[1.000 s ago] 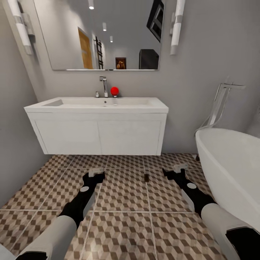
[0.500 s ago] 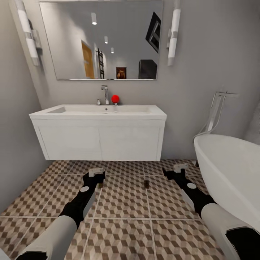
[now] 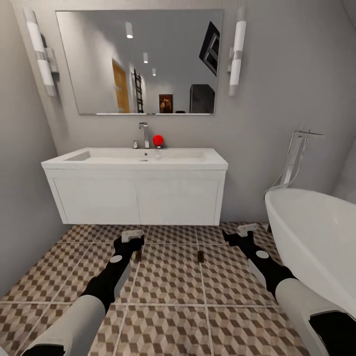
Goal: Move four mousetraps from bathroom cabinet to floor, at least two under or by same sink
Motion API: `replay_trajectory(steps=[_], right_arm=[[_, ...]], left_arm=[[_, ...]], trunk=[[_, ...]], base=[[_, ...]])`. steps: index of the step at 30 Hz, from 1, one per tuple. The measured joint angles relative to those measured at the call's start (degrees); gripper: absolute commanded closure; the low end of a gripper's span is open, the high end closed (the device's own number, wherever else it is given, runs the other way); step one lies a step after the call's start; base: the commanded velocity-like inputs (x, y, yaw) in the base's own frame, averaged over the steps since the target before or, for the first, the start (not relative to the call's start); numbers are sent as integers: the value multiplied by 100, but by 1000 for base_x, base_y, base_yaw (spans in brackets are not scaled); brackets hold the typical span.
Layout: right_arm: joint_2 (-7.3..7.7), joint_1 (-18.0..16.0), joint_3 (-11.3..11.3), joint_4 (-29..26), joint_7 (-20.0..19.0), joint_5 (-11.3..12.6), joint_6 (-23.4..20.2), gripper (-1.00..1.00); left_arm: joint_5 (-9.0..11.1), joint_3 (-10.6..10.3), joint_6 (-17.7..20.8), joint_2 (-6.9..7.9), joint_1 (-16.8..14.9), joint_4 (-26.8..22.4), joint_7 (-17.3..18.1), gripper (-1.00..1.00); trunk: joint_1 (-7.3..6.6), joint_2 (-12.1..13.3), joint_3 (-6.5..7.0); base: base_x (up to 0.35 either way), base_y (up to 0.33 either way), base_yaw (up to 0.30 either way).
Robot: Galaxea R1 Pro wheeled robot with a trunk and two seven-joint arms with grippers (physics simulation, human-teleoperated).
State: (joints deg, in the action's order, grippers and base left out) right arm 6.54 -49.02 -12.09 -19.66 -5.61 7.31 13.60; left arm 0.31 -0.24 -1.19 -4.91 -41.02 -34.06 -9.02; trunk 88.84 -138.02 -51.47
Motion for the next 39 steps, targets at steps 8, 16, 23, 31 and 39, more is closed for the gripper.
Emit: replay_trajectory(steps=[8,16,23,31,39], right_arm=[[0,1,0,0,0,0,0,-100],[0,0,0,0,0,0,0,-100],[0,0,0,0,0,0,0,-100],[0,0,0,0,0,-4,0,-100],[0,-1,-1,0,0,-12,0,-100]], left_arm=[[0,0,0,0,0,1,0,-100],[0,0,6,0,0,2,-4,-100],[0,0,8,0,0,2,-5,-100],[0,0,14,0,0,2,-5,-100],[0,0,16,0,0,2,-7,-100]], trunk=[[-176,321,144],[-351,642,287],[-505,923,413],[-681,1243,557],[-857,1564,700]], base=[[0,0,0],[0,0,0],[0,0,0],[0,0,0],[0,0,0]])
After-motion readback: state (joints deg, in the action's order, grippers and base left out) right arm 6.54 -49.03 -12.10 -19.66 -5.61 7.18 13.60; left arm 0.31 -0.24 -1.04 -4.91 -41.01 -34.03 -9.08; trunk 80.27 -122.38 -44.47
